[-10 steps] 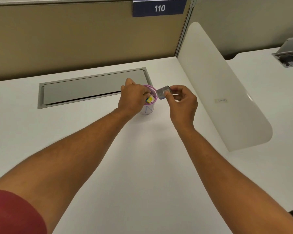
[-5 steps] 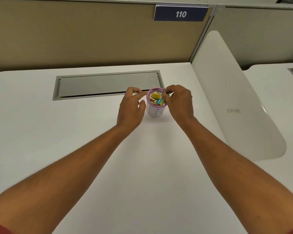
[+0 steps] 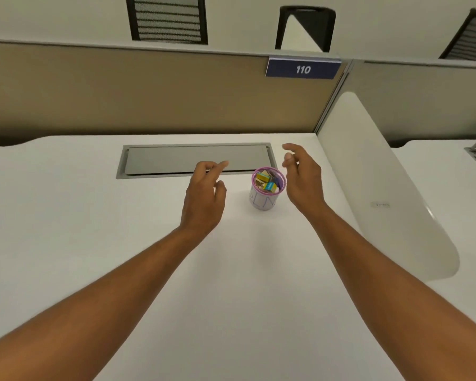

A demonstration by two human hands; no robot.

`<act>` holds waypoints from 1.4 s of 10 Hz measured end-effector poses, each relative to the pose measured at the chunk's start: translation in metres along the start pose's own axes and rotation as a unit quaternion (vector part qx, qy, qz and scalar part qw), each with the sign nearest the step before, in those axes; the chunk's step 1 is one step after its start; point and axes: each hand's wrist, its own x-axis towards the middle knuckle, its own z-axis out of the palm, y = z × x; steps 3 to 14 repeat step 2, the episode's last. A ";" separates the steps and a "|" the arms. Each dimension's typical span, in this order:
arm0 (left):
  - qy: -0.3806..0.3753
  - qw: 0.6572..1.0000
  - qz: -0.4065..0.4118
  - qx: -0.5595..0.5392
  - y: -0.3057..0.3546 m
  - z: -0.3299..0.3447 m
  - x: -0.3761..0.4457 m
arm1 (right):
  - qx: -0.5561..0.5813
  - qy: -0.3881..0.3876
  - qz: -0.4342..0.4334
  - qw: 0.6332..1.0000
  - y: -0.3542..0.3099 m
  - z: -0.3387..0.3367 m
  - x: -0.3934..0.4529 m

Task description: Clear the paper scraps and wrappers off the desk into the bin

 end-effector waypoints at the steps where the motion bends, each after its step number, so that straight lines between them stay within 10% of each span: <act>1: 0.040 0.998 0.046 0.026 0.012 -0.031 0.010 | 0.005 0.035 -0.076 0.996 -0.039 -0.009 -0.001; 2: 0.088 0.987 0.118 0.070 0.024 -0.061 0.025 | -0.016 0.055 -0.171 0.984 -0.069 -0.012 0.001; 14: 0.088 0.987 0.118 0.070 0.024 -0.061 0.025 | -0.016 0.055 -0.171 0.984 -0.069 -0.012 0.001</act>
